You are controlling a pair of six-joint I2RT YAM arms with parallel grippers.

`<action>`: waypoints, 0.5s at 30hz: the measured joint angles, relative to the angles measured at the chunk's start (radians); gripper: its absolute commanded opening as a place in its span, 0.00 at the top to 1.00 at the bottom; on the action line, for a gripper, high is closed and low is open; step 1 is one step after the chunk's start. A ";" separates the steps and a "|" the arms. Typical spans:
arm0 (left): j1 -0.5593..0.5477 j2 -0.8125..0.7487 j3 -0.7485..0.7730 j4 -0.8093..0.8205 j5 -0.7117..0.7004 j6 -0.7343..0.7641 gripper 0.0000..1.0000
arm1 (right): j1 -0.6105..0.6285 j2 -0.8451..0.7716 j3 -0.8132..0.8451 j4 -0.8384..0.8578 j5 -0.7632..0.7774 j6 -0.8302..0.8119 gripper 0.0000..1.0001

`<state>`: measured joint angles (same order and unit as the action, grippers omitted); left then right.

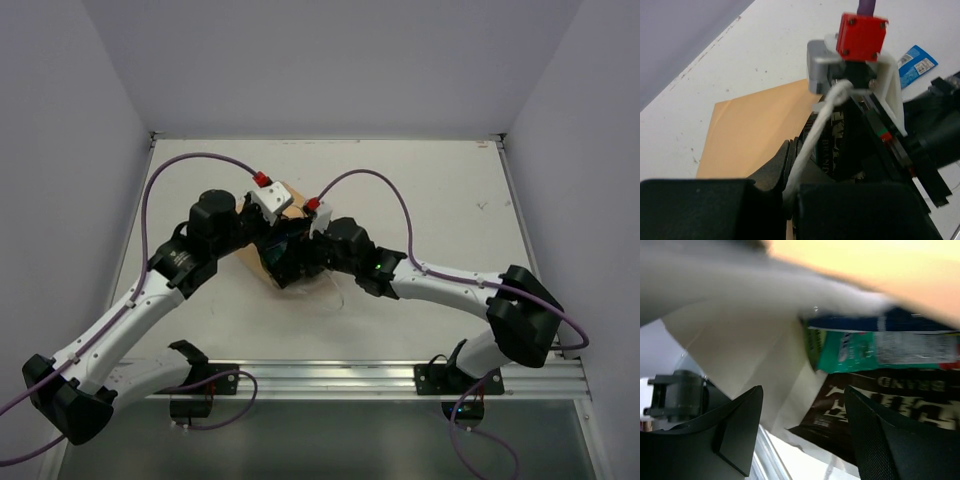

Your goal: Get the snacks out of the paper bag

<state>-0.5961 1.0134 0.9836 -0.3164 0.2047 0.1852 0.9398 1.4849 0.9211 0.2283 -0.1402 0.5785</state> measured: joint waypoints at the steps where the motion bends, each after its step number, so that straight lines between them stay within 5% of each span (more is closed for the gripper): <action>1: 0.000 -0.005 -0.001 -0.001 -0.010 0.001 1.00 | 0.016 0.016 0.010 0.006 -0.007 -0.005 0.31; 15: 0.000 -0.037 -0.051 0.024 -0.066 -0.064 1.00 | 0.098 0.088 0.061 0.043 -0.002 -0.030 0.32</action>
<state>-0.5961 0.9764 0.9321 -0.2924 0.1390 0.1207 1.0374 1.5730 0.9817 0.2718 -0.1421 0.5488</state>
